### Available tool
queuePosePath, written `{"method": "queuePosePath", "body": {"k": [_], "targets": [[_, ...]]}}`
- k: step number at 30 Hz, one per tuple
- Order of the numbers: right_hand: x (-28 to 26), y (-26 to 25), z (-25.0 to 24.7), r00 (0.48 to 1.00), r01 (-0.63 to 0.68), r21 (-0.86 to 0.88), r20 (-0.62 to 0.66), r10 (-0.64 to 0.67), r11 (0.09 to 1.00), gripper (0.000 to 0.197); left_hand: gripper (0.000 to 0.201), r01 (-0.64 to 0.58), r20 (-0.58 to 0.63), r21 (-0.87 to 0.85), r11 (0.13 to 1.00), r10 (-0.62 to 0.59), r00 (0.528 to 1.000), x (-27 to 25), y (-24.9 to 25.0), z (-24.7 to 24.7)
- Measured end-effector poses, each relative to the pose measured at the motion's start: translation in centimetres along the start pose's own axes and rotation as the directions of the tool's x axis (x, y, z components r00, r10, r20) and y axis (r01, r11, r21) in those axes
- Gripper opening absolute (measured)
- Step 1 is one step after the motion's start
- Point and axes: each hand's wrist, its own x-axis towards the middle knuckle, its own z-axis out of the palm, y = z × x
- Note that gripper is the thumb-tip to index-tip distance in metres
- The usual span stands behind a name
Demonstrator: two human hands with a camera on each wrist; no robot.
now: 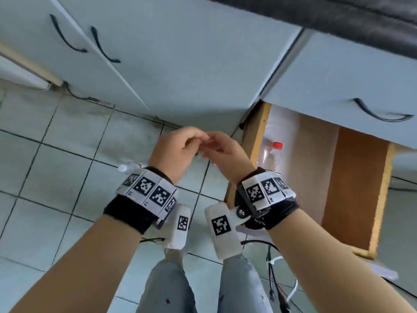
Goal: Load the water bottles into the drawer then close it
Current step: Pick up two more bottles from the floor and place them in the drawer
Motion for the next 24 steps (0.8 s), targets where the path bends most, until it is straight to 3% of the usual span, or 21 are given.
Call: {"method": "queuePosePath", "body": {"k": [3,6,10,12,15,20,24], "targets": [[2.3,0.7,6.1,0.999,-0.05,0.0,0.013,0.05,0.999,0.029,0.022,0.079,-0.051,0.011,0.997,-0.078,0.996,-0.5,-6.2,-4.6],[4.1,3.4,11.3,0.98,-0.189,0.034,-0.06,0.191,0.981,0.03,0.021,0.177,-0.076,0.012,0.984,-0.176,0.982,-1.3,-11.9,-7.8],[7.1,10.4,16.9,0.89,-0.431,0.044,-0.145,0.433,0.901,0.034,0.024,0.268,-0.069,0.098,0.959,-0.262,0.963,-1.3,-20.8,-9.1],[8.8,14.6,18.4,0.849,-0.506,-0.028,-0.192,0.492,0.862,0.038,0.031,0.307,-0.027,0.144,0.941,-0.306,0.952,-0.6,-25.6,-7.9],[12.2,20.6,19.7,0.846,-0.525,-0.165,-0.209,0.49,0.835,0.051,0.041,0.279,0.065,0.233,0.932,-0.301,0.951,1.9,-31.8,-4.6],[17.8,27.4,21.3,0.9,-0.431,-0.35,-0.105,0.423,0.832,0.085,0.067,0.171,0.19,0.317,0.933,-0.239,0.952,8.2,-39.1,2.1],[20.1,31.0,21.9,0.944,-0.327,-0.323,-0.075,0.321,0.888,0.09,0.062,0.089,0.388,0.416,0.905,-0.265,0.882,11.1,-42.2,5.3]]}}
